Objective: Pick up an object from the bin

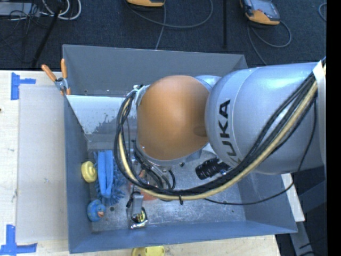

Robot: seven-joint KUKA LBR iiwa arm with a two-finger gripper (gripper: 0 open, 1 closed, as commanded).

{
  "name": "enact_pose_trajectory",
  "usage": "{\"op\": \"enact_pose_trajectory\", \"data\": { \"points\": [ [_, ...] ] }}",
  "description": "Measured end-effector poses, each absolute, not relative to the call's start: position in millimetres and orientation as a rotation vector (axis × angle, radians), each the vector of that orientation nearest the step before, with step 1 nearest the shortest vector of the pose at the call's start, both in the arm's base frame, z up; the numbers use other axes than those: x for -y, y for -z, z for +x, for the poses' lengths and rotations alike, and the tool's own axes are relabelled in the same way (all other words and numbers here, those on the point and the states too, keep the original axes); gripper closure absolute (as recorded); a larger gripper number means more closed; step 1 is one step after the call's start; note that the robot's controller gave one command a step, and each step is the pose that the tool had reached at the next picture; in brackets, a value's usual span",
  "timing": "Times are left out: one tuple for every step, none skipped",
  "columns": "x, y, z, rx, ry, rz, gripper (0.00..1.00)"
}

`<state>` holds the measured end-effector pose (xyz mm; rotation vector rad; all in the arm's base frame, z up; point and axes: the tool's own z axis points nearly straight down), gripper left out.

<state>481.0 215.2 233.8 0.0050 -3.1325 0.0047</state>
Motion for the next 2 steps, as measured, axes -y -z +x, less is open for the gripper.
{"op": "enact_pose_trajectory", "data": {
  "points": [
    [-214.2,-238.2,482.8,3.14,-0.001,-0.003,0.0],
    [-197.5,-177.8,508.0,3.146,0.004,0.016,0.0]
  ]
}}
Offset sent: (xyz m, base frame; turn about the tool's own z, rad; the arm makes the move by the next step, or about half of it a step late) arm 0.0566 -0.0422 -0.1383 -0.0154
